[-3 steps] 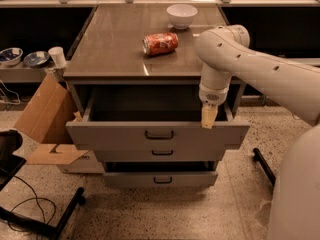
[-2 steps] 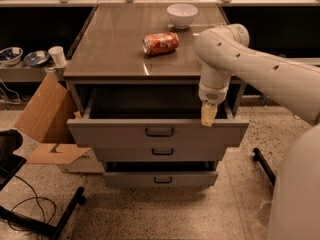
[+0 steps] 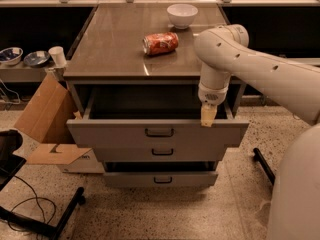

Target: Open top drawer

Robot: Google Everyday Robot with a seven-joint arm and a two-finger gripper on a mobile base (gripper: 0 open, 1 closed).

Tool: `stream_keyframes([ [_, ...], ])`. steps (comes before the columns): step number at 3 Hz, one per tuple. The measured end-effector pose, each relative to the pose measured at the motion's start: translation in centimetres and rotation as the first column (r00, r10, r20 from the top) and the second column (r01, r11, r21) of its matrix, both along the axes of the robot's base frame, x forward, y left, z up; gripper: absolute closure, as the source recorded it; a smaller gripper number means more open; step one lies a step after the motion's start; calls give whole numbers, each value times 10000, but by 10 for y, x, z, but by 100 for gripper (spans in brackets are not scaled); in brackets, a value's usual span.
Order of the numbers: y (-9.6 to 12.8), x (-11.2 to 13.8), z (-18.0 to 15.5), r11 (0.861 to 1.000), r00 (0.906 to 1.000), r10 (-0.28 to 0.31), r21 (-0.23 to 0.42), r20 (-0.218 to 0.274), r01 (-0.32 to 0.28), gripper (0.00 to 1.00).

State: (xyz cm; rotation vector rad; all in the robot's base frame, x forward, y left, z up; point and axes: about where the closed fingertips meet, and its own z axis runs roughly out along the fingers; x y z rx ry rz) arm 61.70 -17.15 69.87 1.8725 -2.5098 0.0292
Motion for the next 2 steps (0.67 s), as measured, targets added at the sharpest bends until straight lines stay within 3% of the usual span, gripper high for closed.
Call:
stream_keyframes([
  [1, 0, 0, 0, 10000, 10000, 0, 0, 0, 0, 12],
  [2, 0, 0, 0, 10000, 10000, 0, 0, -1, 0, 0],
])
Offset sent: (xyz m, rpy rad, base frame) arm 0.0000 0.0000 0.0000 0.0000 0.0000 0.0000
